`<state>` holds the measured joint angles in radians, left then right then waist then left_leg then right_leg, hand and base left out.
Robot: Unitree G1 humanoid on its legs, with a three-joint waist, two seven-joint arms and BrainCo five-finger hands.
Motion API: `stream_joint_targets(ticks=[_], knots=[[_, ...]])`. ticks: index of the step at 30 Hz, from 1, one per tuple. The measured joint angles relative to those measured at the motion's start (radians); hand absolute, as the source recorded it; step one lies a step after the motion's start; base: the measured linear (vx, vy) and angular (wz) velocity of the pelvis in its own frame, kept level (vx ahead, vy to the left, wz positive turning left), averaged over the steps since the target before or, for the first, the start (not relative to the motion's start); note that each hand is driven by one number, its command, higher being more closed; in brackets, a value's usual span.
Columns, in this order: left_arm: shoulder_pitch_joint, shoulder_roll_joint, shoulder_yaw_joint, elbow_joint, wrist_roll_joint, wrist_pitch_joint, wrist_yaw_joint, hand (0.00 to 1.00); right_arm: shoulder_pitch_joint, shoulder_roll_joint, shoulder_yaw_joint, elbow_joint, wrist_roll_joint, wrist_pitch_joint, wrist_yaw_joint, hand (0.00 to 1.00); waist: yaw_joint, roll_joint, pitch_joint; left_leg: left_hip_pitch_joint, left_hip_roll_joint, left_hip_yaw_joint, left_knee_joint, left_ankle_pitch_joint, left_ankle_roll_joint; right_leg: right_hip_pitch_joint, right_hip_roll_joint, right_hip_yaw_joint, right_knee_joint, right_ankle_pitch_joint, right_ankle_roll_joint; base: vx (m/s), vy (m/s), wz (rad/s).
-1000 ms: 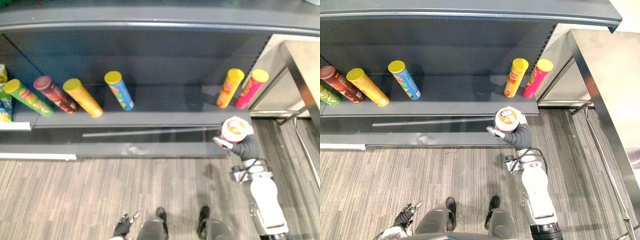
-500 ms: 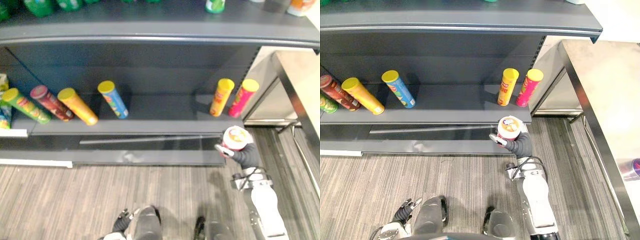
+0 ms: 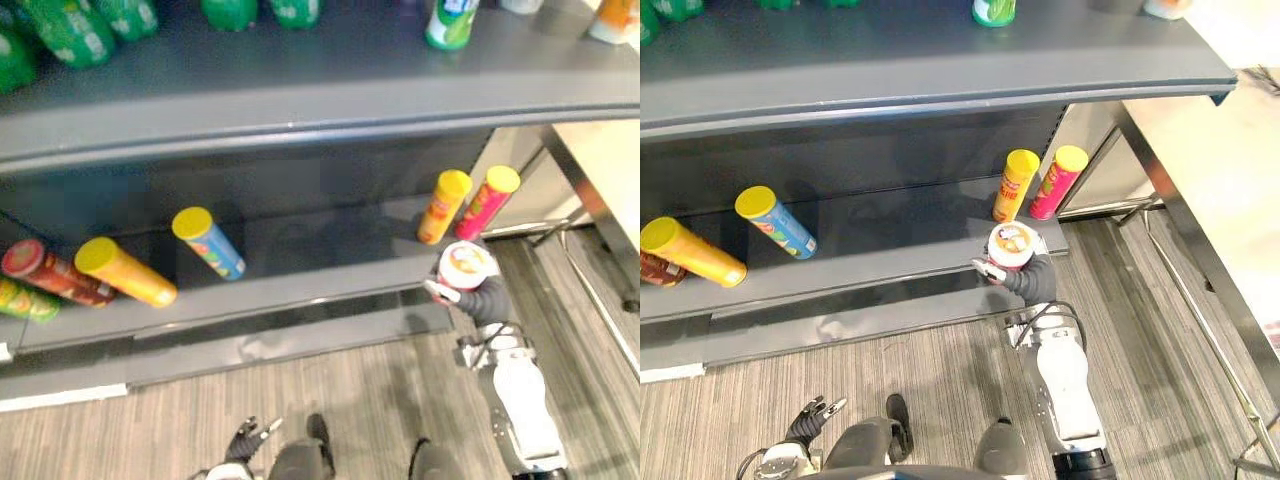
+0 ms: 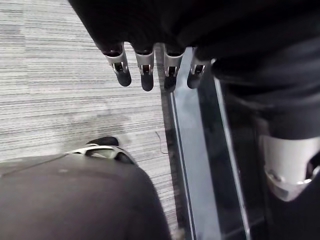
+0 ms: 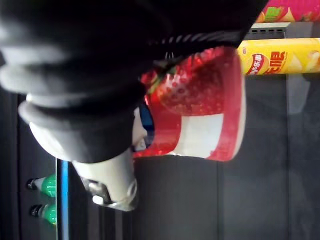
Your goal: Put the gum and the chips on the shelf.
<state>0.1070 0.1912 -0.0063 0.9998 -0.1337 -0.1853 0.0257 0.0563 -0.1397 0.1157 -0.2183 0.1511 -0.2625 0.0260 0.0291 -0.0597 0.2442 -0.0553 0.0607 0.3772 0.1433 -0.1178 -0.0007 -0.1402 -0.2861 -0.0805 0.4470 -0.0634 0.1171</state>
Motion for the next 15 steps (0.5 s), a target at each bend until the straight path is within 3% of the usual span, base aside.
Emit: stream_joint_targets(ticks=[3, 5, 6, 7, 9, 11, 15], knots=[[-0.001, 0.000, 0.004, 0.010, 0.000, -0.001, 0.002, 0.00, -0.043, 0.002, 0.060, 0.030, -0.035, 0.000, 0.000, 1.00, 0.002, 0.009, -0.005, 0.029, 0.011, 0.025, -0.027, -0.001, 0.002, -0.020, -0.014, -0.096, -0.032, -0.022, -0.019, 0.05, 0.051, -0.28], [-0.004, 0.001, 0.007, 0.033, -0.001, 0.000, 0.002, 0.00, -0.070, 0.003, 0.091, 0.053, -0.035, 0.001, 0.000, 1.00, 0.003, 0.000, -0.017, 0.028, 0.017, 0.038, -0.027, 0.000, -0.001, -0.014, -0.004, -0.126, -0.141, -0.008, -0.002, 0.04, -0.084, -0.18], [-0.002, 0.003, 0.015, 0.045, -0.001, 0.000, 0.003, 0.00, -0.072, 0.008, 0.100, 0.059, -0.035, 0.001, 0.001, 1.00, 0.005, -0.018, -0.028, 0.028, 0.008, 0.041, -0.024, -0.001, -0.009, -0.009, -0.005, -0.126, -0.200, 0.034, 0.019, 0.02, -0.128, 0.02], [-0.003, 0.003, 0.023, 0.055, -0.001, 0.001, 0.004, 0.00, -0.071, 0.011, 0.100, 0.064, -0.035, 0.001, 0.001, 1.00, 0.005, -0.024, -0.033, 0.028, 0.003, 0.039, -0.023, -0.002, -0.013, -0.002, -0.007, -0.135, -0.218, 0.031, 0.037, 0.04, -0.195, 0.02], [0.003, -0.031, 0.065, 0.078, -0.001, 0.003, 0.012, 0.00, -0.069, 0.008, 0.100, 0.078, -0.034, 0.003, 0.000, 1.00, 0.006, 0.006, -0.051, 0.025, 0.031, 0.037, -0.029, 0.010, -0.041, 0.055, 0.031, -0.143, -0.328, 0.029, 0.050, 0.05, -0.226, -0.06], [0.008, -0.044, 0.112, 0.096, -0.003, 0.013, 0.011, 0.00, -0.056, -0.001, 0.100, 0.078, -0.032, 0.004, 0.001, 1.00, 0.004, 0.032, -0.066, 0.046, 0.062, 0.023, -0.075, 0.041, -0.074, 0.089, 0.079, -0.167, -0.381, 0.047, 0.036, 0.03, -0.208, 0.02], [0.021, -0.054, 0.151, 0.106, 0.002, 0.022, 0.006, 0.00, -0.032, -0.008, 0.104, 0.077, -0.031, 0.010, 0.009, 1.00, 0.005, 0.032, -0.110, 0.077, 0.100, 0.018, -0.164, 0.100, -0.109, 0.111, 0.145, -0.188, -0.434, 0.061, 0.016, 0.02, -0.164, 0.01]])
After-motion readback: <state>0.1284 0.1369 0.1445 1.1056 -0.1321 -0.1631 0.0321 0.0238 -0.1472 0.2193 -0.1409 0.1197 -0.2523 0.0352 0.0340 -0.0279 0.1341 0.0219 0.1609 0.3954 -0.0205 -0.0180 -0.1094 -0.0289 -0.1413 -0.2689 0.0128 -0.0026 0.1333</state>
